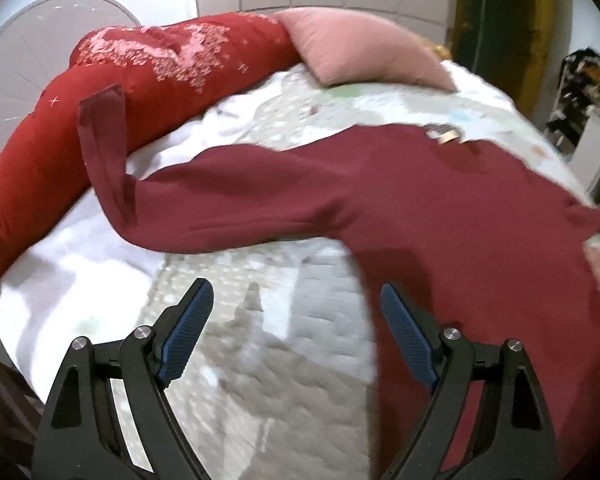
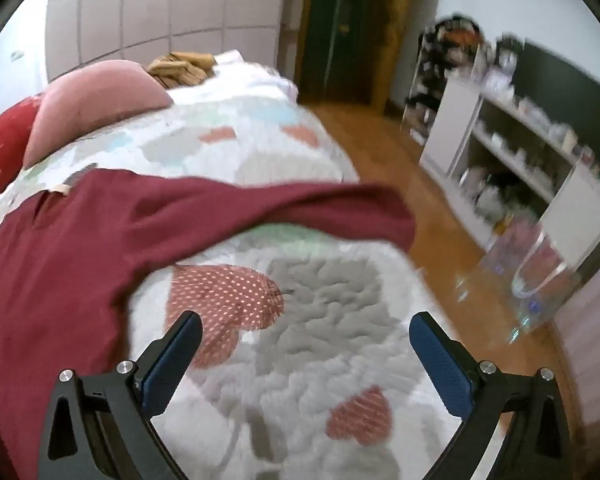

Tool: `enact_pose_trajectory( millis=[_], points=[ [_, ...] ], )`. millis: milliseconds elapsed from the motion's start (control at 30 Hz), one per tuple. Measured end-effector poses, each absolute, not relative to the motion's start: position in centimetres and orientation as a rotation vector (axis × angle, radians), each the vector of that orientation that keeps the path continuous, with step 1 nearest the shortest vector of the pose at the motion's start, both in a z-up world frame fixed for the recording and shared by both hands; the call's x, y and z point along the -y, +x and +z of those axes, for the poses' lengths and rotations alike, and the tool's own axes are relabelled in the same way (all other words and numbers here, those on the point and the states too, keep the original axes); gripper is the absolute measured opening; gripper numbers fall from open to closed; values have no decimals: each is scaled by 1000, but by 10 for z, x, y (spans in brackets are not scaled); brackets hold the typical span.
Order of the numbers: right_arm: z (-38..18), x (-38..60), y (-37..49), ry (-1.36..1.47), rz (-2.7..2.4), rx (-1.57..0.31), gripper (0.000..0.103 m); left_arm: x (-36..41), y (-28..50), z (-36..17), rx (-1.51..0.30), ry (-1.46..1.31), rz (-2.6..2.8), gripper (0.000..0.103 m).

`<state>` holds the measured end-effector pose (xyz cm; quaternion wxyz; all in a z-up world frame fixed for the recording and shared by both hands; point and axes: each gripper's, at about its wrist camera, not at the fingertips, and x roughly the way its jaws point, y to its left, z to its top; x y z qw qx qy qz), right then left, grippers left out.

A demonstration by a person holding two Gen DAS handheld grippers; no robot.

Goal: Fold small clothes
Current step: 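Move both grippers over the spread dark red sweater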

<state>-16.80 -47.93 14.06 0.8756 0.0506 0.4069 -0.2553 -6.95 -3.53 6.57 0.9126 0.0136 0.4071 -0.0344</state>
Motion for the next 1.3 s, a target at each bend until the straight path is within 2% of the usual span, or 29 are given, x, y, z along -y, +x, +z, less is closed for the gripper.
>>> enact_pose_trajectory(
  millis=[300, 733, 1000, 1300],
  points=[
    [212, 422, -216, 61, -410, -756, 103, 68, -105, 96, -800, 41, -142, 86],
    [274, 361, -235, 36, -281, -713, 103, 87, -131, 129, -748, 28, -197, 86],
    [284, 334, -221, 17, -227, -713, 103, 82, -133, 132, -745, 16, -195, 86],
    [264, 303, -179, 15, -162, -745, 103, 78, -119, 118, -774, 2, -185, 86]
  ],
)
